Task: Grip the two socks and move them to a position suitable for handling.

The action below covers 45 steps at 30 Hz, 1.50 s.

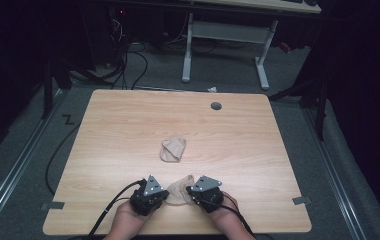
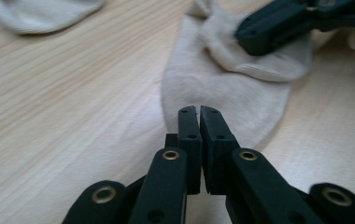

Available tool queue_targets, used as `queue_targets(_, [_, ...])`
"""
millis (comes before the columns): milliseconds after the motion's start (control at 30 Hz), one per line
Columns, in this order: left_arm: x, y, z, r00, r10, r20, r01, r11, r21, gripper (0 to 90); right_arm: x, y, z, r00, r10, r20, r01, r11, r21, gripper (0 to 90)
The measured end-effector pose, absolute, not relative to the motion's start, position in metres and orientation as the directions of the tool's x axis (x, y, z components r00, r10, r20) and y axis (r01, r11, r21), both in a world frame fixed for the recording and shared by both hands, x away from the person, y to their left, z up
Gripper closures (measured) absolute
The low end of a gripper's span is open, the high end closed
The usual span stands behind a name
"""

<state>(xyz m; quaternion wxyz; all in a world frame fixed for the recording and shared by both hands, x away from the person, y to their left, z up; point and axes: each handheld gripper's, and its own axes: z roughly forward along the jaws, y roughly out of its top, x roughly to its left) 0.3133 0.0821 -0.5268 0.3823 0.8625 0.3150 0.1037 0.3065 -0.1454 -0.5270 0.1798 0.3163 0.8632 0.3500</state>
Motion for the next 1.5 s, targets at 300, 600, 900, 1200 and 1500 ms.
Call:
queue_targets(300, [0.314,0.083,-0.528,0.781,0.622,-0.059,0.457,-0.505,0.732,85.1,0.306,-0.144,-0.524,-0.727,0.681,-0.084,0.420,0.539,0.730,85.4])
queue_targets(600, [0.313,0.082,-0.528,0.783,0.619,-0.057,0.453,-0.506,0.734,83.8,0.290,-0.129,-0.516,-0.755,0.650,-0.085,0.370,0.530,0.763,72.9])
queue_targets(900, [0.313,0.082,-0.528,0.784,0.618,-0.057,0.453,-0.506,0.734,83.4,0.293,-0.128,-0.525,-0.754,0.651,-0.085,0.404,0.562,0.721,69.4])
queue_targets(1200, [0.313,0.083,-0.528,0.786,0.616,-0.058,0.452,-0.508,0.734,83.4,0.295,-0.129,-0.526,-0.752,0.653,-0.089,0.406,0.565,0.718,81.6])
queue_targets(1500, [0.313,0.083,-0.528,0.787,0.614,-0.057,0.450,-0.509,0.734,83.2,0.294,-0.136,-0.518,-0.740,0.666,-0.092,0.392,0.539,0.746,84.8])
